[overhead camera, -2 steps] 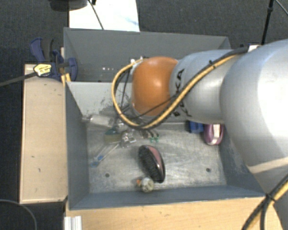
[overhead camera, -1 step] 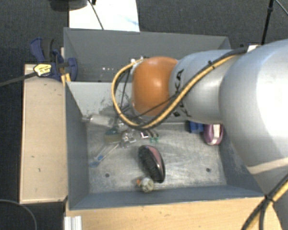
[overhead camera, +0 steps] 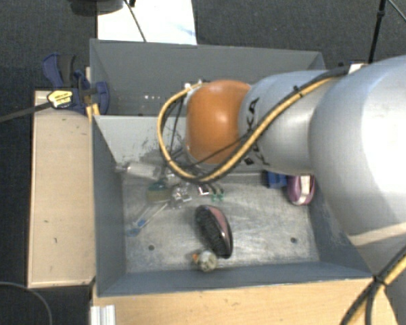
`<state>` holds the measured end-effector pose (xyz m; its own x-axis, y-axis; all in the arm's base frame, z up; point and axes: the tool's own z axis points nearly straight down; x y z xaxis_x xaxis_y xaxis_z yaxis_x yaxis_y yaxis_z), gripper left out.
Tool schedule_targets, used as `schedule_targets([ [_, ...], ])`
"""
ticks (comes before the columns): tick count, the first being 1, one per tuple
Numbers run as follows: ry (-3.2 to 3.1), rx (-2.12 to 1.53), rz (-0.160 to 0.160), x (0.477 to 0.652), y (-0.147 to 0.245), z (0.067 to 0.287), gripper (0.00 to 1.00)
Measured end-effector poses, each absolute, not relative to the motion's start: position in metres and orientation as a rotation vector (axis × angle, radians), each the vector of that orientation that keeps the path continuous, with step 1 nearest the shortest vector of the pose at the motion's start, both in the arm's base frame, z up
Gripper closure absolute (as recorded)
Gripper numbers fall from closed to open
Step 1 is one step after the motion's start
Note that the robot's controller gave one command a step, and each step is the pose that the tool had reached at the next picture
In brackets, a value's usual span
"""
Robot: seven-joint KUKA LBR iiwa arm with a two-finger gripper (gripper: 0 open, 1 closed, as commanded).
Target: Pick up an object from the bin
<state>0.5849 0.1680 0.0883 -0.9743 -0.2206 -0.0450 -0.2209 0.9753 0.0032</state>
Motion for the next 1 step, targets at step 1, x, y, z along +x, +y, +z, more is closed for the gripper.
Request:
schedule_targets([
  [1,3.111,-0.338,0.003,0.5876,0.1685,0.2057,1.00],
])
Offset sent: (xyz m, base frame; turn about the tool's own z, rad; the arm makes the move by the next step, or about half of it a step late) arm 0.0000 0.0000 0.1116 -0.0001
